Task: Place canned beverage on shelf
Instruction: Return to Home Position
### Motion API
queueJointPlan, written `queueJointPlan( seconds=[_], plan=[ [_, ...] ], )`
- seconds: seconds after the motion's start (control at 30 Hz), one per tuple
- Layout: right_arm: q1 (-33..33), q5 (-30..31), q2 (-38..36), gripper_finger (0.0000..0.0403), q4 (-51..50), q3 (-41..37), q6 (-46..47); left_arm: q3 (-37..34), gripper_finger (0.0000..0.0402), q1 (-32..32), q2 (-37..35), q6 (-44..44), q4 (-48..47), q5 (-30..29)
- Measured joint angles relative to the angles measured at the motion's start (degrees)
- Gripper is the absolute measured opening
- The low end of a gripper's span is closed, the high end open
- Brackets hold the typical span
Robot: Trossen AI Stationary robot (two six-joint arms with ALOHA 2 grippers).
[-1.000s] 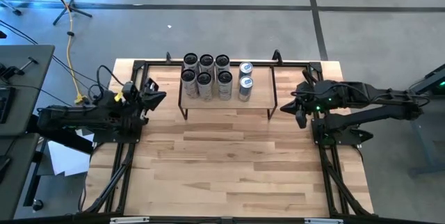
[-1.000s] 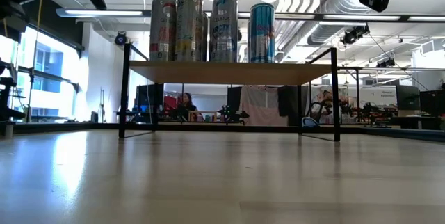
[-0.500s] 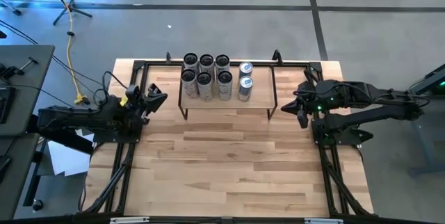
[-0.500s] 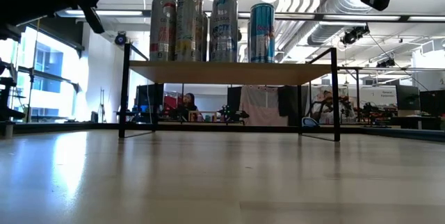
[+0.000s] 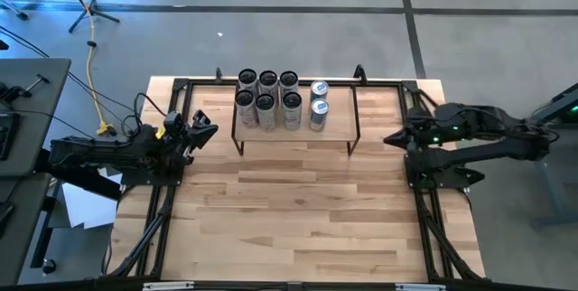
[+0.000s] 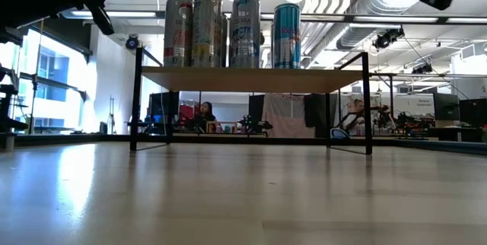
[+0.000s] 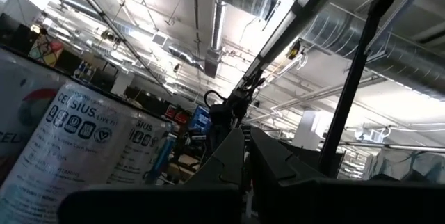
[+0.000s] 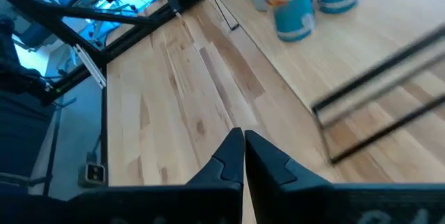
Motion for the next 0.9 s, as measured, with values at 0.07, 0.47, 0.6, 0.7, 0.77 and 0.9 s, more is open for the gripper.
queueJointPlan(
  seconds=[0.07,0.47,0.6,0.7,0.77,0.9],
  plan=[
    [0.0,0.89,-2.67,0.0,-2.27,0.0,-0.35,0.0,0.0,0.0,0.0,-0.22,-0.17,0.0],
    [0.0,-2.09,-19.42,0.0,26.8,-18.66,-9.54,0.02,0.0,0.0,0.0,0.5,-3.22,-0.13],
    [0.0,-2.84,-22.32,0.0,39.89,-30.26,-11.99,0.02,0.0,0.0,0.04,0.52,-3.39,-0.13],
    [0.0,-4.3,-24.4,0.0,44.81,-35.77,-11.93,0.02,0.0,0.0,0.04,0.52,-3.39,-0.12],
    [0.0,-5.91,-26.08,0.0,46.12,-38.03,-11.8,0.02,0.0,0.0,0.04,0.52,-3.41,-0.11],
    [0.0,-6.57,-30.25,0.0,46.44,-41.97,-11.77,0.02,0.0,0.0,0.04,0.53,-3.5,-0.11]
  ],
)
